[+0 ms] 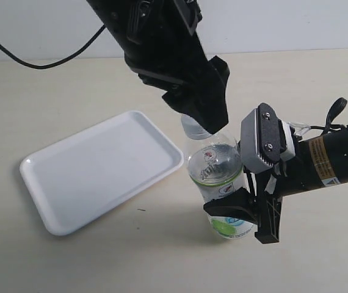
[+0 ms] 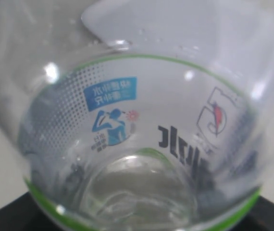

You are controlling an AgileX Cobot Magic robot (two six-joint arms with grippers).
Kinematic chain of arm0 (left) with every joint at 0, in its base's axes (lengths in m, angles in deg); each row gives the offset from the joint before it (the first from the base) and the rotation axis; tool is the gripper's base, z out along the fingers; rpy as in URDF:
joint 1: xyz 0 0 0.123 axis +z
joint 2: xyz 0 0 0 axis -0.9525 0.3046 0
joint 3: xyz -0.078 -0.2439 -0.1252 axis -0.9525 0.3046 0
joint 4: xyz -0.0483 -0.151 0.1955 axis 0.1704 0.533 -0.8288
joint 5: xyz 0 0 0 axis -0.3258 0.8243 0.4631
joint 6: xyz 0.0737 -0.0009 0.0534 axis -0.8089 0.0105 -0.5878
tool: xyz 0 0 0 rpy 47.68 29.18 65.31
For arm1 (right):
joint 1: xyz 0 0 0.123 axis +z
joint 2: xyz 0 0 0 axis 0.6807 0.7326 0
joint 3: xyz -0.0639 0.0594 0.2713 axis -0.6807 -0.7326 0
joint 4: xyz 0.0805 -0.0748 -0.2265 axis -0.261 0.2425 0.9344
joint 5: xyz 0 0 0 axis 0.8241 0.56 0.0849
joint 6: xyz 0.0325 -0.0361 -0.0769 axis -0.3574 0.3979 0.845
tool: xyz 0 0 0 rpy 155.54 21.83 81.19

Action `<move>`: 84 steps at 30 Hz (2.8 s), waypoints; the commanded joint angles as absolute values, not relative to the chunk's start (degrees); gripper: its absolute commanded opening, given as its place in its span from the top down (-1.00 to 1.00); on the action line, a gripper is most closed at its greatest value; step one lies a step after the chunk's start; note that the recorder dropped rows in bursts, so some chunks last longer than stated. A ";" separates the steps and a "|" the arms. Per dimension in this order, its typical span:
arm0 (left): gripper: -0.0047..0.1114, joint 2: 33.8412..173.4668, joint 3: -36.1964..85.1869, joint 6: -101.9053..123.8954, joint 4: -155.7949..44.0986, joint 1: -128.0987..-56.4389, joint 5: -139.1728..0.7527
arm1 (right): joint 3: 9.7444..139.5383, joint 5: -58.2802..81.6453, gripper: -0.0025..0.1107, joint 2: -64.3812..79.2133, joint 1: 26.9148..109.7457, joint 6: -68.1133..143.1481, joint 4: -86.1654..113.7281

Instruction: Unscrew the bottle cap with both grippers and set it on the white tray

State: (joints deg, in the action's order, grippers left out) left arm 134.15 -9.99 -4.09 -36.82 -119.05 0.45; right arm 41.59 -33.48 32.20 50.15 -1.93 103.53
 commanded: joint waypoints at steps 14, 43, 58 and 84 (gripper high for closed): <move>-0.36 136.46 -10.33 -3.65 -36.78 -119.16 -0.53 | 42.15 -34.55 0.96 32.01 50.29 -2.25 102.36; 0.92 136.49 -10.33 9.87 -37.24 -119.16 -2.76 | 42.15 -34.69 0.96 32.01 50.29 -2.23 102.84; 0.92 136.49 -10.33 34.04 -45.63 -119.16 -3.55 | 42.15 -34.51 0.96 32.01 50.29 -0.54 102.85; 0.84 136.49 -15.28 44.48 -42.79 -119.16 -1.36 | 42.15 -35.20 0.96 32.01 50.29 -0.94 102.10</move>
State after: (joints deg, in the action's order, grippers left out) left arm 136.99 -14.04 46.66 -42.86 -119.28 1.11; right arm 42.14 -34.26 32.30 50.15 -2.35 99.49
